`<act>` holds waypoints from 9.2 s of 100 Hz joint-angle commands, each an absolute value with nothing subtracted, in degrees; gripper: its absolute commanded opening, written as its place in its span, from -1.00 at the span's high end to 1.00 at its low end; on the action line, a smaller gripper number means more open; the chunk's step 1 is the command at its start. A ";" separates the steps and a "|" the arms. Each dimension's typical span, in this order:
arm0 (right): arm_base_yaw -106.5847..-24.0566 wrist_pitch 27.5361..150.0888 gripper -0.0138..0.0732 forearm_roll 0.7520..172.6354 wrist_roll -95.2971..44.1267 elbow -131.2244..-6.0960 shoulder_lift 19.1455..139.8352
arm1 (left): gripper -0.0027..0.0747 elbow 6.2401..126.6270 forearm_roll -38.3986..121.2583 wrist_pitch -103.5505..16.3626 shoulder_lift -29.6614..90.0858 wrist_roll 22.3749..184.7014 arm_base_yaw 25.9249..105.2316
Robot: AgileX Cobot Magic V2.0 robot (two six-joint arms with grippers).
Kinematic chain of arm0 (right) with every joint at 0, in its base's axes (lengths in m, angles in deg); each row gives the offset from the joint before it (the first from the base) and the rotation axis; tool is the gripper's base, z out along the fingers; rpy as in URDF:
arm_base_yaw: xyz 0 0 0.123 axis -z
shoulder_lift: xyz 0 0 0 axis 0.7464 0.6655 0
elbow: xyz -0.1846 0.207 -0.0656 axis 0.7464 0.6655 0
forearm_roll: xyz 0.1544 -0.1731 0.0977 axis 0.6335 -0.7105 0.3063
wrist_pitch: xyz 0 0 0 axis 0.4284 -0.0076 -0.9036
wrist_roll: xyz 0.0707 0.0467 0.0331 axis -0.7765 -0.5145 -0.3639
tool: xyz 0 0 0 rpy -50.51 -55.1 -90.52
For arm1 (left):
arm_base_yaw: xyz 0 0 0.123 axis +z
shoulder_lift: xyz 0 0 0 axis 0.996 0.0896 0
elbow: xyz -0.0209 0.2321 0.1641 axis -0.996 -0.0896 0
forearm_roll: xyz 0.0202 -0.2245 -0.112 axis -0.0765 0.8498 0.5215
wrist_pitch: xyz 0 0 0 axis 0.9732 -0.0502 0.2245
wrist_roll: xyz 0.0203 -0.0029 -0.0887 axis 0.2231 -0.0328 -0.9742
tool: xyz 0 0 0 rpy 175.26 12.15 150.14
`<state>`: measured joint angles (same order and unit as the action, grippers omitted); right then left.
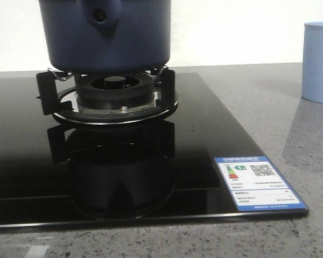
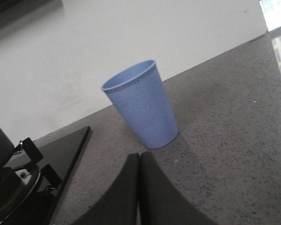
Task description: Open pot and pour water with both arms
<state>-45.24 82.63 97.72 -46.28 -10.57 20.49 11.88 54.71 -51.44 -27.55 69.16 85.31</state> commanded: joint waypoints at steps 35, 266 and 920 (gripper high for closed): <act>-45.00 98.35 0.82 95.93 -31.67 -40.10 43.65 | 0.98 42.60 50.43 -34.17 -10.04 88.19 84.97; -48.73 100.16 -0.43 95.93 -30.08 -48.12 58.73 | -0.46 75.31 53.21 -55.12 52.63 97.30 53.38; -81.67 93.24 0.02 -20.19 -31.72 -91.63 110.02 | 0.03 76.39 50.88 -51.38 35.50 97.42 65.11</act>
